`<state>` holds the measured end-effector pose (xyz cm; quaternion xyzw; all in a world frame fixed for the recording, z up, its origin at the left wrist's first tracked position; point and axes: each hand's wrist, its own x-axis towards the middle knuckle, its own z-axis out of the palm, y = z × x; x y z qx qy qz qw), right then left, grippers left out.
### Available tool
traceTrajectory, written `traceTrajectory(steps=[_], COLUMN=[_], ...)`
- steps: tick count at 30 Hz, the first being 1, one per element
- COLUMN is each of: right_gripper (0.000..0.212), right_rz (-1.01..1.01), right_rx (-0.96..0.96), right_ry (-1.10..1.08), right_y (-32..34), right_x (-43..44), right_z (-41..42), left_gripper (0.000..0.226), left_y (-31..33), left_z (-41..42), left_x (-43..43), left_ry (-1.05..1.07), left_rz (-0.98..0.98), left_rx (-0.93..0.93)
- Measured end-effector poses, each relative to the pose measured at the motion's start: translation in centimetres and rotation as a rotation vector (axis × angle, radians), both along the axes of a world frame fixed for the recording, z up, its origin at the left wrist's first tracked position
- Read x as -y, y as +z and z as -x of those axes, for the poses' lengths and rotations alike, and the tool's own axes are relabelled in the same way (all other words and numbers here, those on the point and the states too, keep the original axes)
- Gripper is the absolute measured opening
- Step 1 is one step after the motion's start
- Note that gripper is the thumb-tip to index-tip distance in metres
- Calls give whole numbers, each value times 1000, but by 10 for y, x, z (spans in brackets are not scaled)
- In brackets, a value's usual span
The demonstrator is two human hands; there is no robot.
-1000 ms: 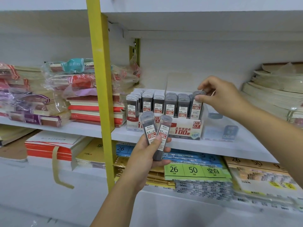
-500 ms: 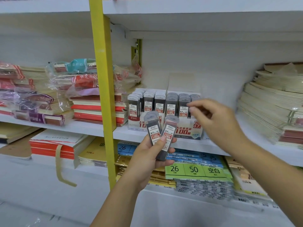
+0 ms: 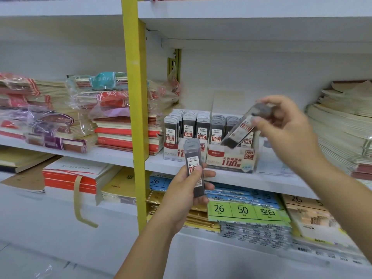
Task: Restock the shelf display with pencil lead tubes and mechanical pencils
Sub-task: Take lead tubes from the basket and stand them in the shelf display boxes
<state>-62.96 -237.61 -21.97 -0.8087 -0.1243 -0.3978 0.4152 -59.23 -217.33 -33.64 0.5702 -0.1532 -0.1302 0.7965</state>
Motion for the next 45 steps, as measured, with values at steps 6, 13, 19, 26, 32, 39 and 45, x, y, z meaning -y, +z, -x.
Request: traceTrajectory(steps=[6,13,19,26,32,39,45], right_gripper=[30,35,30,28,23,20,17], right_rz=[473,445,451,496,572,566,651], right_rx=[18,-186,-199,-178,-222,-224,-132], right_ry=[-244,-224,-269,-297,-362,-307,-441], right_y=[29,25,27,24,22,17,20], right_x=[27,37,38,35,41,43,30], right_z=[-17,-34,-41,-46,-50,-49,-36], left_gripper=[23,21,17,17,20,19,18], left_y=[1,-1,-2,-2,-2,-1,0], left_z=[-2,-3,-2,-1,-1,-1,1], left_x=[1,2,3,2,4,5,4], left_ry=[16,25,19,14,17,26,27], left_rz=[-25,-48,-56,-68,-80,-61,-71], left_rx=[23,51,66,75,88,69,88])
